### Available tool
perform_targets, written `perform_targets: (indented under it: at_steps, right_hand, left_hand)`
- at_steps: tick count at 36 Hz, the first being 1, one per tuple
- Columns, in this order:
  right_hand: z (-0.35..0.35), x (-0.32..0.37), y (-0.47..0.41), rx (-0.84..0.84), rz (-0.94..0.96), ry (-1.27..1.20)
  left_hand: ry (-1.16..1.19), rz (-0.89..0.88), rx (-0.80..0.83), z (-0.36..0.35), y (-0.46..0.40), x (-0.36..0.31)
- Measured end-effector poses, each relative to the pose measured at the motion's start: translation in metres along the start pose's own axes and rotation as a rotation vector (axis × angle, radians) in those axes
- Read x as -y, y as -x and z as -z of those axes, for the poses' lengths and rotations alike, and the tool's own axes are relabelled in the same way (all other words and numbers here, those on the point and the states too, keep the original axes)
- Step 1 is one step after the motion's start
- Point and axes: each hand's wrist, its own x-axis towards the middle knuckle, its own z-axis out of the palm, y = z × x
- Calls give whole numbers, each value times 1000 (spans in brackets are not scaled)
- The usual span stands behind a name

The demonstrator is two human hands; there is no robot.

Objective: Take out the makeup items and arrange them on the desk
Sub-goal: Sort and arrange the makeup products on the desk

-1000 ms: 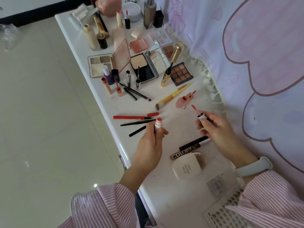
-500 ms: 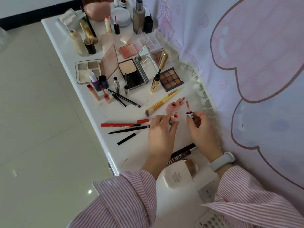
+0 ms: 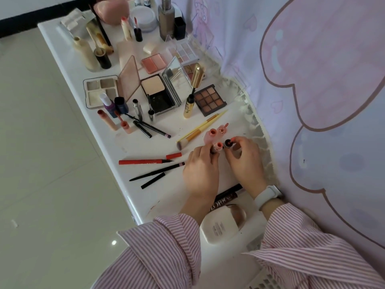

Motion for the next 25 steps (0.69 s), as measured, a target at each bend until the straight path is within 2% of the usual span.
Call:
perform_targets:
  at_steps: [12, 15, 19, 21, 25]
  right_hand:
    - [13, 8, 23, 30, -72, -56]
    - [21, 9, 39, 26, 28, 15]
    - [30, 3, 56, 186, 180, 250]
    - [33, -1, 59, 226, 155, 340]
    - [37, 2, 60, 328, -28, 311]
  left_hand:
    - [14, -20, -6, 13, 15, 5]
    - [32, -105, 16, 25, 26, 11]
    - [-10, -214, 83, 45, 42, 21]
    - [-37, -241, 109, 51, 50, 26]
    - [-99, -289, 152, 60, 67, 37]
